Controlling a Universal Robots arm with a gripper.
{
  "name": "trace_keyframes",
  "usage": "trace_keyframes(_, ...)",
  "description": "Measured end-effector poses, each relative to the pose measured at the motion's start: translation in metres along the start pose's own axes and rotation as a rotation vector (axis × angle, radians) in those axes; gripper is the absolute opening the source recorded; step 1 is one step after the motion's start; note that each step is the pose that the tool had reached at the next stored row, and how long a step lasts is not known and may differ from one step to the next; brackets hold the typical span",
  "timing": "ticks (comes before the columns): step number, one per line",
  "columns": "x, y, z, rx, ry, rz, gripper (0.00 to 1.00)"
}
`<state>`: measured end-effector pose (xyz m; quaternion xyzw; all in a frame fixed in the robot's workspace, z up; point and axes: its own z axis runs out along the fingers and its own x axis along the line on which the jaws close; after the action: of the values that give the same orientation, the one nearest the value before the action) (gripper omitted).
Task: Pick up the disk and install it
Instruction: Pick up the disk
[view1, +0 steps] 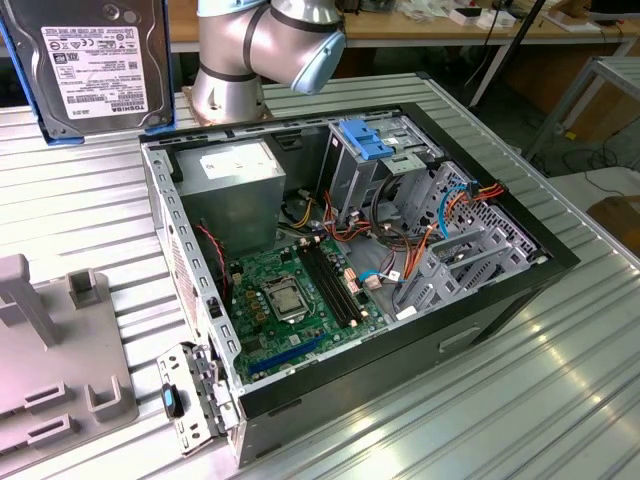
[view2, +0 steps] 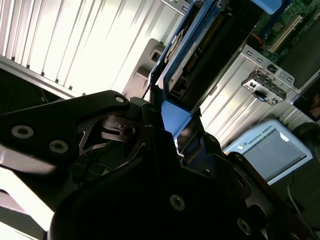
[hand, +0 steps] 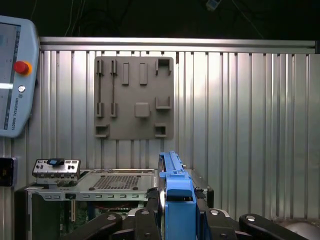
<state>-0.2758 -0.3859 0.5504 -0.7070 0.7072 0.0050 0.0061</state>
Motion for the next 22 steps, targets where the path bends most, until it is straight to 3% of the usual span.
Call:
trace_keyframes(12, 0.0, -0.0237, 0.0004, 0.0, 0.0, 0.0, 0.37)
trace_keyframes(22, 0.0, -0.0628, 0.0017, -0.0001, 0.0001, 0.0, 0.37)
